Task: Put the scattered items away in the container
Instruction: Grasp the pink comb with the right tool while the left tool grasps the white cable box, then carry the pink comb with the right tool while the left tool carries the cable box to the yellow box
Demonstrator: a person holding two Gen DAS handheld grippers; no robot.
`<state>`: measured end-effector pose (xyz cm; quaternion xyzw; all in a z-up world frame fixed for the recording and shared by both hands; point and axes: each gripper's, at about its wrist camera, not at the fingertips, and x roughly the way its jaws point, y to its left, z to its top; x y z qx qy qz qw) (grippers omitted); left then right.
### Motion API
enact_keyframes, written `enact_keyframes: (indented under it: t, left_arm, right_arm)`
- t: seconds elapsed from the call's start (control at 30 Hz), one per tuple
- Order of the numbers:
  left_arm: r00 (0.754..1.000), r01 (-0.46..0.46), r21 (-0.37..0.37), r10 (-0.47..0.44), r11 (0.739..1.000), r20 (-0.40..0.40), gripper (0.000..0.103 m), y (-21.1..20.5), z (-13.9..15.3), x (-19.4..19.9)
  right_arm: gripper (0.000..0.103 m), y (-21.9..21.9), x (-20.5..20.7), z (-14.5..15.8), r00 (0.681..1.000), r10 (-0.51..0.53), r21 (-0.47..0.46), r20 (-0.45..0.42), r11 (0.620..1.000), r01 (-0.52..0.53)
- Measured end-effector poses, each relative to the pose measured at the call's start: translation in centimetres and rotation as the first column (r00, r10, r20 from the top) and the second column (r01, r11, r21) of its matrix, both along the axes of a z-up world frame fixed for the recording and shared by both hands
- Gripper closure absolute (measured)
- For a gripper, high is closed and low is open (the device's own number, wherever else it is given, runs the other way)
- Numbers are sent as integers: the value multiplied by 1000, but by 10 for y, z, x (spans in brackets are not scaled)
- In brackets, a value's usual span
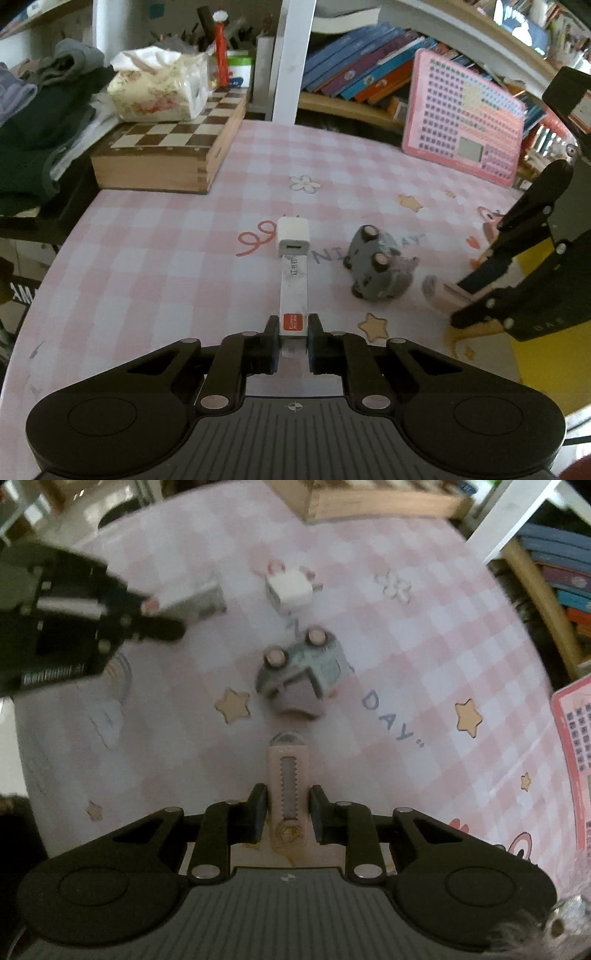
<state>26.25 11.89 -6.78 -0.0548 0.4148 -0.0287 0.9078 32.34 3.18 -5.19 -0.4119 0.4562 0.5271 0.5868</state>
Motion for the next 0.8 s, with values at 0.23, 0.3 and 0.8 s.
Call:
enact_keyframes:
  t: [0.23, 0.3, 0.8]
  left_arm:
    - [998, 33, -4, -33, 999, 50, 90, -2, 25, -31]
    - [997, 39, -10, -38, 999, 64, 90, -1, 33, -41]
    - [981, 143, -18, -140, 990, 132, 90, -6, 74, -110]
  right_arm:
    - [80, -2, -19, 36, 993, -113, 102, -23, 988, 115]
    - [80, -8, -27, 42, 990, -143, 127, -17, 981, 144]
    - [80, -61, -96, 68, 932, -359, 285, -42, 890, 356]
